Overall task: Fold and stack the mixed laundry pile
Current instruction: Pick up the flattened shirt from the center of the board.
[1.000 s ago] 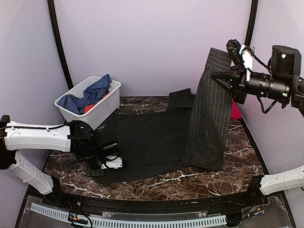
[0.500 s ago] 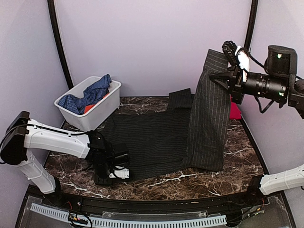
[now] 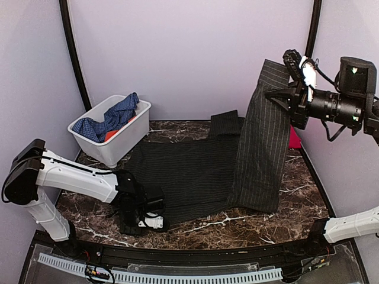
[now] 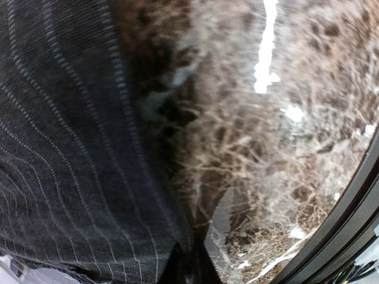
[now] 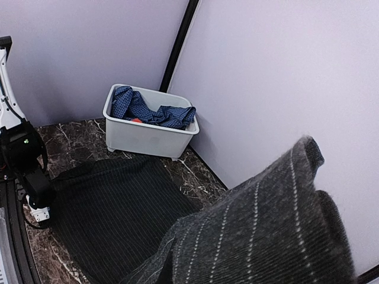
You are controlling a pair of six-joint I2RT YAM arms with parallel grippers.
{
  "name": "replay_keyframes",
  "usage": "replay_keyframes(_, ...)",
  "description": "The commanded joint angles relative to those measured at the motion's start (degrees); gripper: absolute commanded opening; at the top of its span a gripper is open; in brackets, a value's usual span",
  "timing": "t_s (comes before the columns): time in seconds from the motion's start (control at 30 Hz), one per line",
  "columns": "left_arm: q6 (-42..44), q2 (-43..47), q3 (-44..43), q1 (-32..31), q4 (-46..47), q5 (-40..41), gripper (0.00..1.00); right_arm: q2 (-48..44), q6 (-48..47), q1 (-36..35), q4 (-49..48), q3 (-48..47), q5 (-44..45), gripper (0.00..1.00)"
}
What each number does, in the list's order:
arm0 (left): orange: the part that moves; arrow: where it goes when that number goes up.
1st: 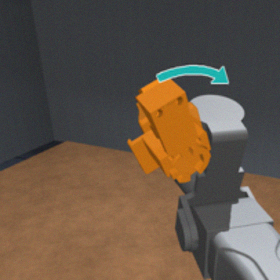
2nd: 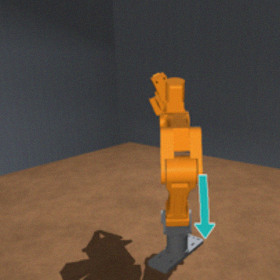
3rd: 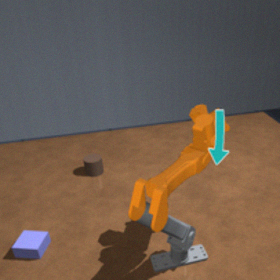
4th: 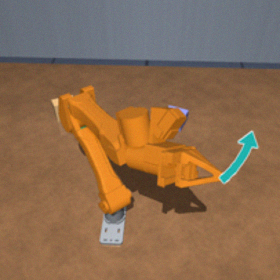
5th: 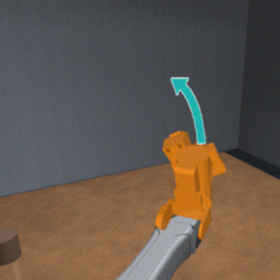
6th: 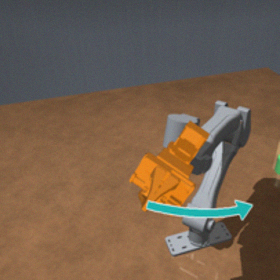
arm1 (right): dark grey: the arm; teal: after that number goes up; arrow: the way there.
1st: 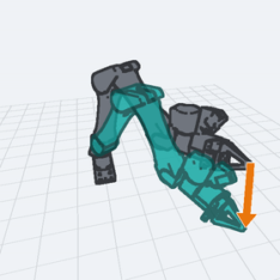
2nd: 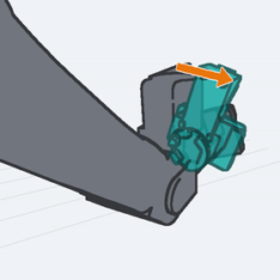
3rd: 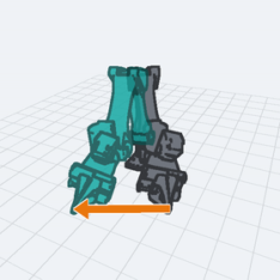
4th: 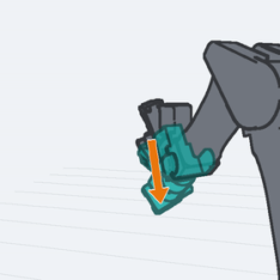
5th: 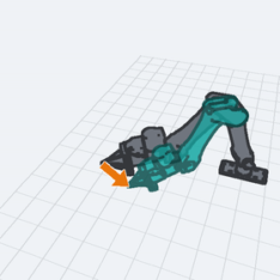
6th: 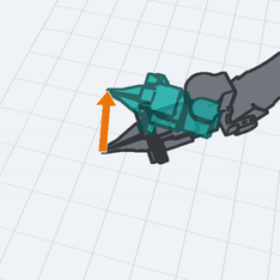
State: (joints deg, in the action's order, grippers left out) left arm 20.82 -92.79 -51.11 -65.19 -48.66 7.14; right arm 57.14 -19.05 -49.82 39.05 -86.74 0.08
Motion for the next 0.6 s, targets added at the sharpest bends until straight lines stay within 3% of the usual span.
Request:
replay_keyframes(0.0,-0.17,2.01,-0.65,-0.45,-1.59,2.91,0.0,-0.6,-0.19,0.25,-0.62,-1.33,0.26,0.0)
replay_keyframes(0.33,-0.58,17.88,-3.3,-0.1,-7.92,2.84,0.0,-0.09,-2.6,0.31,0.43,-3.66,-0.7,0.0)
replay_keyframes(0.57,4.27,17.48,-4.9,5.88,-8.07,6.9,0.0,2.01,-8.43,1.23,-6.56,-2.62,3.8,0.0)
